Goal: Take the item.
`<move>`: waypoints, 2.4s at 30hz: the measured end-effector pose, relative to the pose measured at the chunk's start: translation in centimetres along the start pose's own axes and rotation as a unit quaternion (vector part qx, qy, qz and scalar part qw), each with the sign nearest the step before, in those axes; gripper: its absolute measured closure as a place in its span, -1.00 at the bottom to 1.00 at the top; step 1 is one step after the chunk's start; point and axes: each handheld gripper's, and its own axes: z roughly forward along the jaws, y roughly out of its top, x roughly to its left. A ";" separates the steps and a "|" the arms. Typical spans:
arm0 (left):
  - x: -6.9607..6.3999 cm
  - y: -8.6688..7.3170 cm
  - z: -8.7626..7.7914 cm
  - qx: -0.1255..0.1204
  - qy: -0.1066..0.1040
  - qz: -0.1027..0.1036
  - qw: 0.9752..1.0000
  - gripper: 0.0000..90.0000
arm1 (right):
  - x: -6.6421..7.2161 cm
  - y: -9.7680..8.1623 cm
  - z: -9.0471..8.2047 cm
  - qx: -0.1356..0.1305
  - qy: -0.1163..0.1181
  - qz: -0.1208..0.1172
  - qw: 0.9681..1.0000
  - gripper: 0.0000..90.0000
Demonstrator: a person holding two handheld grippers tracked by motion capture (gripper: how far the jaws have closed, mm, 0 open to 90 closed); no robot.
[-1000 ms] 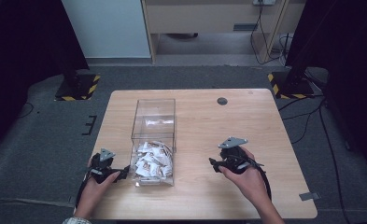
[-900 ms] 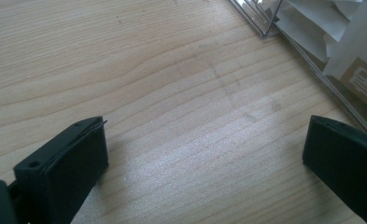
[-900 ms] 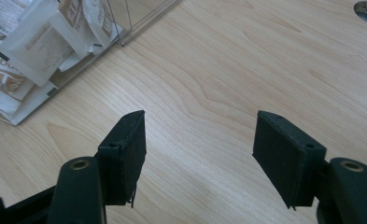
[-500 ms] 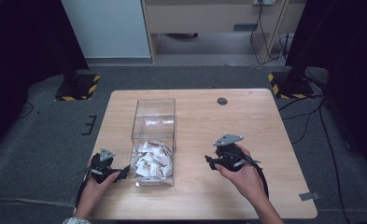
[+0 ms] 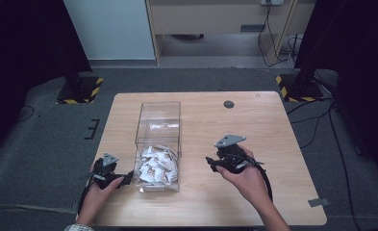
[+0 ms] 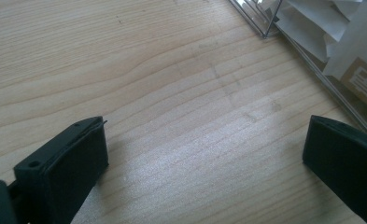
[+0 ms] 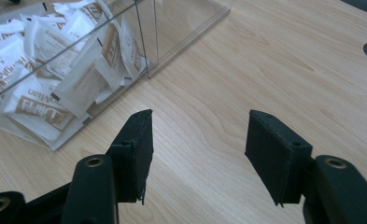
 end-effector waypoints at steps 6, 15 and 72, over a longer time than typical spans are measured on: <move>0.0 0.0 0.0 0.000 0.000 0.000 1.000 -1.00 | 0.5 1.0 -0.1 -0.013 0.013 0.006 1.000 -0.07; 0.0 0.0 0.0 0.000 -0.001 0.000 1.000 -1.00 | 2.0 2.6 0.1 -0.031 0.035 -0.003 0.999 0.05; 0.0 0.0 0.0 0.000 0.000 0.000 1.000 -1.00 | 7.9 6.1 4.3 -0.019 0.092 -0.058 0.994 0.38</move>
